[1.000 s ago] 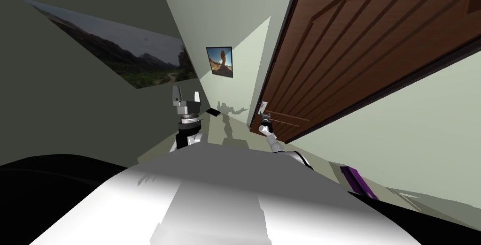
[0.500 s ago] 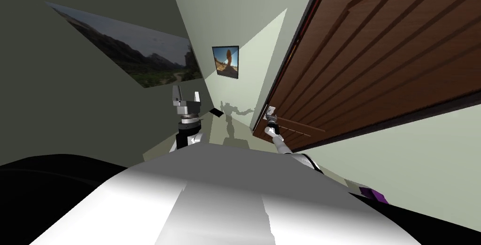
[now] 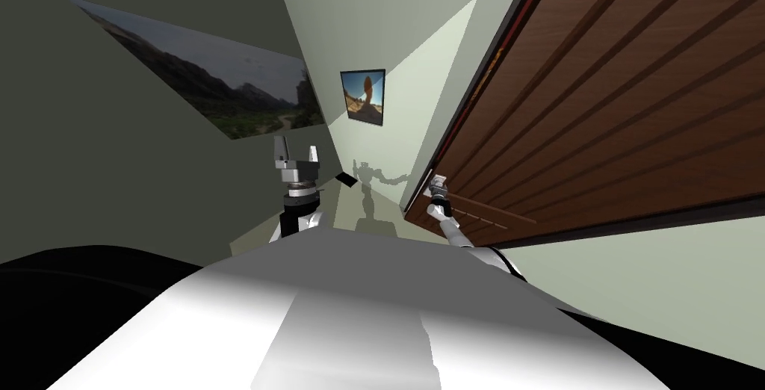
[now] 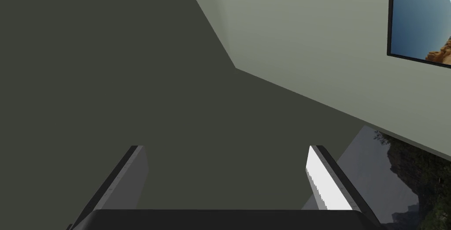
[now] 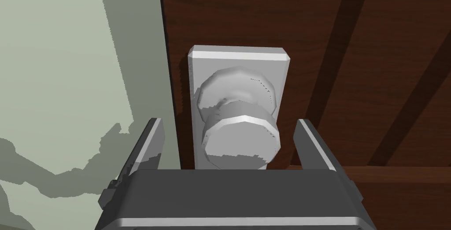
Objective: Pull the door open
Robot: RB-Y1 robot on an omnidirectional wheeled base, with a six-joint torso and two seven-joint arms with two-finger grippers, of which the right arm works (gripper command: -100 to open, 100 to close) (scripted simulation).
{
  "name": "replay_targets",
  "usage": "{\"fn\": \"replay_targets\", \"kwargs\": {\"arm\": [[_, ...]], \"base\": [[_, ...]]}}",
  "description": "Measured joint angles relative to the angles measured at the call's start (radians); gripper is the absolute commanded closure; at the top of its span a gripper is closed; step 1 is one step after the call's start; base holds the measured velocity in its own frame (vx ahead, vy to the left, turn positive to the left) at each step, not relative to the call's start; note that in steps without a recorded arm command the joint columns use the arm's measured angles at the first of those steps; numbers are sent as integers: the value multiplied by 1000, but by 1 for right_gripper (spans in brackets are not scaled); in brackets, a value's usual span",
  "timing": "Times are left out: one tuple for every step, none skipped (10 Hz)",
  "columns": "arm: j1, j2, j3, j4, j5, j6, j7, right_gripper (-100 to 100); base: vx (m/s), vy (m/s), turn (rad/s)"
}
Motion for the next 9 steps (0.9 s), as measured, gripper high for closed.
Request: {"fn": "replay_targets", "kwargs": {"arm": [[9, -14, -2, -2, -2, 1, -6, -100], [9, -16, -2, -2, -2, 0, -10, 100], [9, -15, -2, -2, -2, 0, -8, 100], [8, -15, -2, -2, -2, 0, -7, 100], [8, -15, -3, -2, -2, 0, -6, 100], [8, -15, -2, -2, -2, 1, -6, 100], [8, -15, -2, -2, -2, 1, -6, 100], [8, -15, -2, -2, -2, 1, -6, 100], [11, -24, 3, -12, -1, 2, -13, 100]], "base": [[41, -12, 31], [-11, 1, -31], [-16, 2, -12], [-9, 1, 6], [0, 0, 0], [0, 0, 0], [0, 0, 0], [-125, -20, 91], [-201, -42, 92]]}}
